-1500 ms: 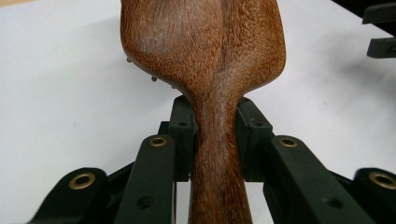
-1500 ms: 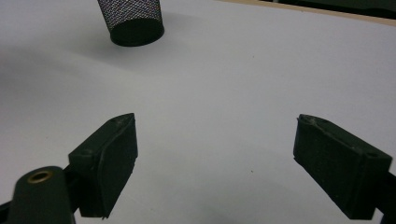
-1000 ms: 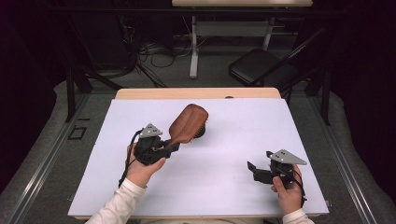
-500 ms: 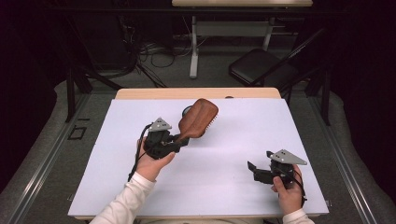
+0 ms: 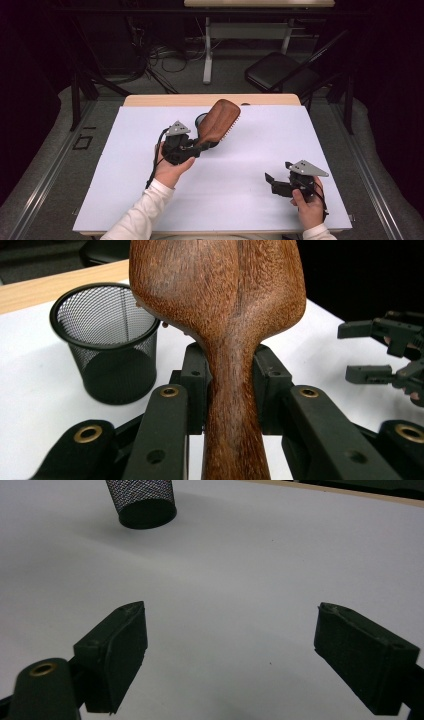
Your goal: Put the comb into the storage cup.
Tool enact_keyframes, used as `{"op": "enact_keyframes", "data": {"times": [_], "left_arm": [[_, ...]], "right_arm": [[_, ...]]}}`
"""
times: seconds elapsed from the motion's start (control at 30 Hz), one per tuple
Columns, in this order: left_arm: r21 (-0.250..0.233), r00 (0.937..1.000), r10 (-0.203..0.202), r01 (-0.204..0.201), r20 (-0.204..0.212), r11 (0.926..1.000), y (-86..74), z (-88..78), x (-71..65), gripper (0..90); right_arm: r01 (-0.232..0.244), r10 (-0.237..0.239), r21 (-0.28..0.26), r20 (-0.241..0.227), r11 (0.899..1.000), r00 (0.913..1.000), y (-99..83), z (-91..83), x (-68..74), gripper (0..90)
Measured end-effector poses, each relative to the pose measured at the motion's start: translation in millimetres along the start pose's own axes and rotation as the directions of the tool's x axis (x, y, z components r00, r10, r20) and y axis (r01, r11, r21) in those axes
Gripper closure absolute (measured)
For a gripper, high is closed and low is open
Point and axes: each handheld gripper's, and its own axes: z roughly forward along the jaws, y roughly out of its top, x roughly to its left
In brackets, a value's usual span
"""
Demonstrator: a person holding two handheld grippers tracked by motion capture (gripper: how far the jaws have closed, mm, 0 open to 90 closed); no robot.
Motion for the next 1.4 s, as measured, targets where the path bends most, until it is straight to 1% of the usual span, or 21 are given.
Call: {"op": "enact_keyframes", "data": {"times": [0.17,0.27,0.37,0.57,0.7,0.8,0.83,0.93,1.03,1.07,1.17,1.23,1.3,1.37,1.4], "left_arm": [[-0.019,1.0,0.001,-0.001,0.0,0.9998,0.3,5.9,-0.8,71.9],[-0.021,0.9999,0.011,-0.011,-0.003,0.9997,-0.7,7.7,-1.4,71.9],[-0.03,0.9998,0.017,-0.018,-0.008,0.9994,-2.7,7.4,-1.7,71.9],[-0.052,0.9999,0.008,-0.009,-0.01,0.9986,-6.0,6.6,-1.2,71.9],[-0.067,1.0,0.005,-0.005,0.0,0.9977,-8.1,5.0,-1.0,71.9],[-0.083,1.0,0.003,-0.002,0.008,0.9966,-10.5,3.6,-1.0,71.9],[-0.082,0.9999,0.011,-0.011,0.004,0.9966,-11.4,3.1,-0.9,71.9],[-0.092,0.9999,0.014,-0.013,0.007,0.9957,-13.9,3.2,-1.6,71.9],[-0.095,0.9999,0.015,-0.014,0.008,0.9954,-15.5,2.2,-1.9,71.9],[-0.1,0.9998,0.015,-0.014,0.01,0.9949,-16.1,2.4,-2.0,71.9],[-0.1,0.9998,0.015,-0.014,0.01,0.9949,-17.7,2.7,-2.7,71.9],[-0.099,0.9998,0.017,-0.016,0.01,0.9949,-18.1,2.9,-3.0,71.9],[-0.103,0.9998,0.018,-0.016,0.013,0.9946,-18.4,3.0,-3.6,71.9],[-0.107,0.9997,0.018,-0.017,0.013,0.9941,-18.5,2.6,-4.2,71.9],[-0.11,0.9998,0.017,-0.015,0.014,0.9939,-18.5,2.4,-4.4,71.9]], "right_arm": [[0.001,-0.001,-0.001,-0.002,1.0,1.0,-0.1,0.2,-0.3,13.6],[0.001,-0.001,-0.001,-0.002,1.0,1.0,-0.1,0.1,-0.4,13.6],[0.002,-0.002,0.0,-0.001,1.0,1.0,0.1,-0.5,-0.9,13.6],[0.005,-0.005,0.002,-0.001,1.0,1.0,0.1,-0.7,-0.9,13.6],[0.007,-0.007,-0.006,0.001,1.0,1.0,0.2,0.3,0.1,13.6],[-0.002,0.002,0.005,-0.007,1.0,1.0,1.5,0.3,0.8,13.6],[-0.007,0.007,0.007,-0.01,1.0,0.9999,2.3,0.5,1.7,13.5],[-0.02,0.02,0.008,-0.025,1.0,0.9995,6.1,1.8,3.5,10.8],[-0.019,0.019,0.017,-0.023,1.0,0.9995,10.1,3.7,5.2,9.0],[-0.028,0.029,0.024,-0.024,0.999,0.9993,11.3,4.2,5.9,8.0],[-0.033,0.034,0.042,-0.026,0.999,0.9991,15.1,8.2,7.5,4.4],[-0.029,0.031,0.061,-0.026,0.998,0.9992,19.7,10.8,9.0,2.2],[-0.036,0.037,0.073,-0.015,0.997,0.9992,26.0,13.0,11.1,2.5],[-0.04,0.043,0.079,-0.026,0.996,0.9988,32.7,15.4,13.2,2.0],[-0.037,0.039,0.072,-0.028,0.997,0.9988,36.2,17.1,14.4,1.5]]}}
